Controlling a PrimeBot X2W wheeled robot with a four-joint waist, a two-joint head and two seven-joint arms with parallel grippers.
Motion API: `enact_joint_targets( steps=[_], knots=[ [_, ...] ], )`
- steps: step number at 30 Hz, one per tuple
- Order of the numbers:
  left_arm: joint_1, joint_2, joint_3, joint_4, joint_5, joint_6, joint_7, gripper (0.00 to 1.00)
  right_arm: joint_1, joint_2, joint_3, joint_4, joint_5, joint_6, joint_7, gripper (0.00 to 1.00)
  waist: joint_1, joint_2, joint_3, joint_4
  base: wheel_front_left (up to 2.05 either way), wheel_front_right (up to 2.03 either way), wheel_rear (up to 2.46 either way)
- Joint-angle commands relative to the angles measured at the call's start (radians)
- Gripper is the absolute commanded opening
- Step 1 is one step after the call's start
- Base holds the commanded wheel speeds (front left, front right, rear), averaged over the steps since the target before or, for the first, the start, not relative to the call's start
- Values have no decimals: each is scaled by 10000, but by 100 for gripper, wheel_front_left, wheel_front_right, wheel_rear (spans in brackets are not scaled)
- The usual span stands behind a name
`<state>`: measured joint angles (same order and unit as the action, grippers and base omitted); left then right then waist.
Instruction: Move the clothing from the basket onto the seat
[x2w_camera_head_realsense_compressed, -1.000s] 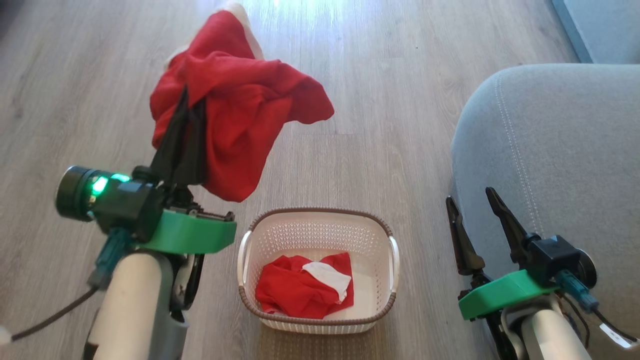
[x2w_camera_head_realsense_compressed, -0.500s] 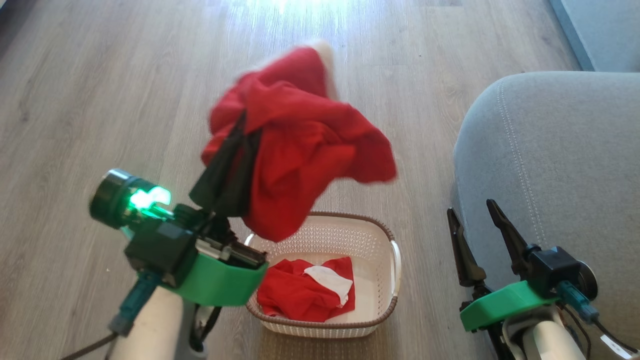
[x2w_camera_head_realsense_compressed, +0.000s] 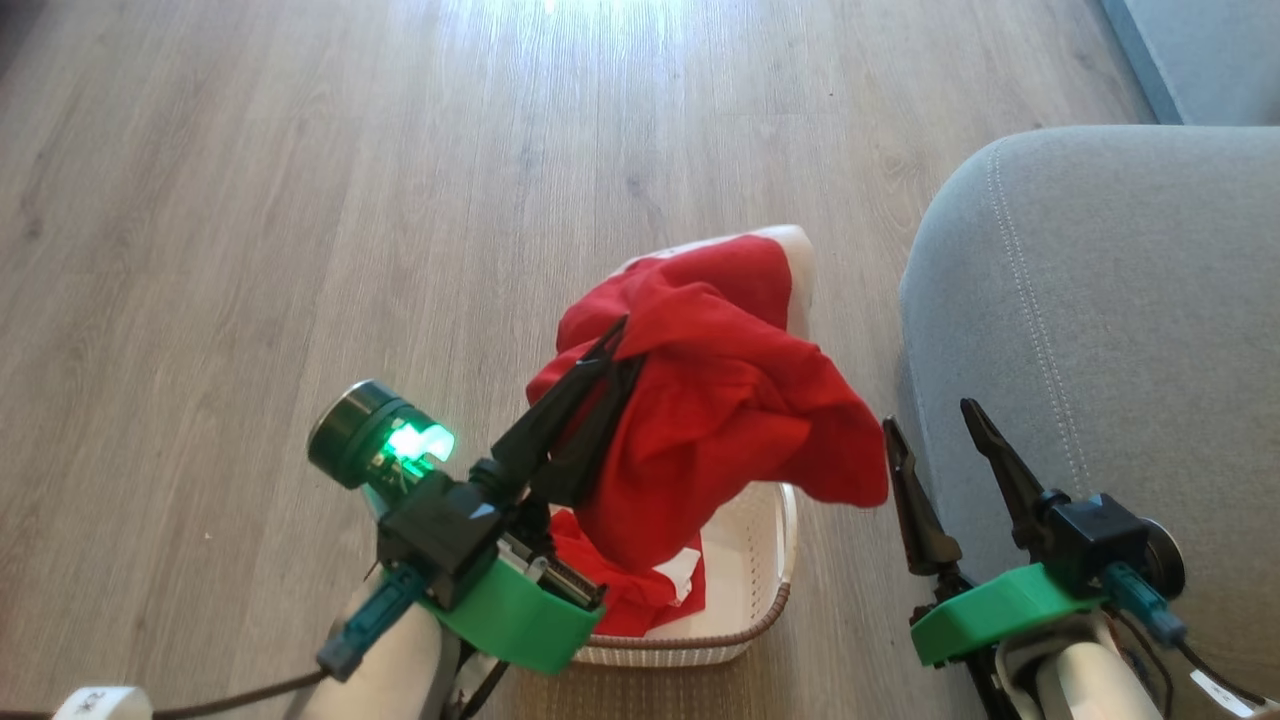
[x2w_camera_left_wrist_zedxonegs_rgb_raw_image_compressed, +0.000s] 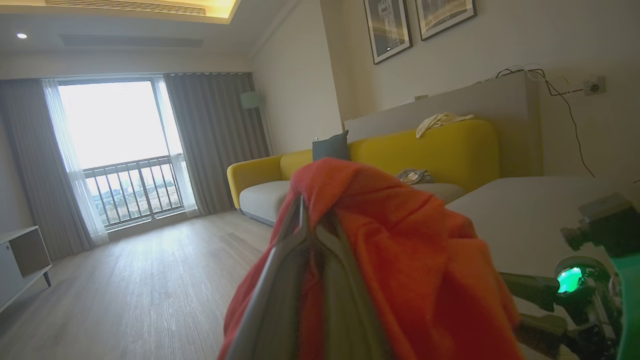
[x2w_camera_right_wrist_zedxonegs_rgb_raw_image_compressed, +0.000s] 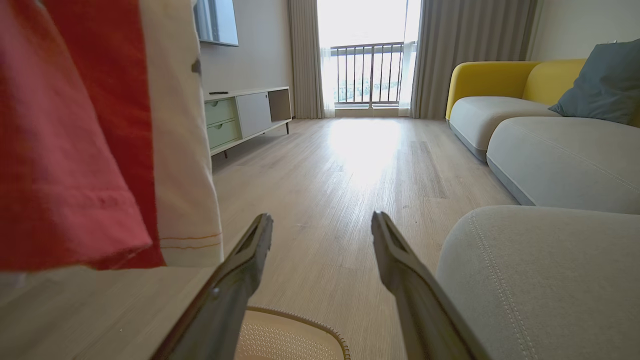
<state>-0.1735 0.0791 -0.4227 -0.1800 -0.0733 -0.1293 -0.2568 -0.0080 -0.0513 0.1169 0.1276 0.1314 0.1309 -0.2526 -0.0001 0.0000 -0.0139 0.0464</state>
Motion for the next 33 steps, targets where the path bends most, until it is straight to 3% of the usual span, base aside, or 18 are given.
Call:
enact_joint_targets(
  steps=[1,6,10,18,24,33],
  knots=[
    [-373,36,369,-395,-153,3,-49,0,-360,11,237,-348,-128,-2,-92,100,1,0,12,1,0,0,0],
    [-403,-35,524,-369,-185,-7,-49,0,-389,11,291,-426,-301,-2,-92,100,1,0,29,-2,0,0,0],
    [-479,-67,616,-401,-201,-10,-49,0,-324,-15,944,-814,-697,-2,-92,100,1,0,74,-19,0,0,0],
    [-749,-40,710,-559,-153,-12,-49,0,-31,-1680,3010,-2446,-866,-2,-92,100,1,0,204,-37,0,0,0],
    [-897,13,634,-506,-179,-12,-49,0,-356,-2345,3528,-2984,-856,-2,-92,100,1,0,256,-43,0,0,0],
    [-1064,459,-190,-369,-223,-13,-49,0,-830,-2439,3338,-3087,-1360,-2,-92,100,1,0,296,33,0,0,0]
  ],
)
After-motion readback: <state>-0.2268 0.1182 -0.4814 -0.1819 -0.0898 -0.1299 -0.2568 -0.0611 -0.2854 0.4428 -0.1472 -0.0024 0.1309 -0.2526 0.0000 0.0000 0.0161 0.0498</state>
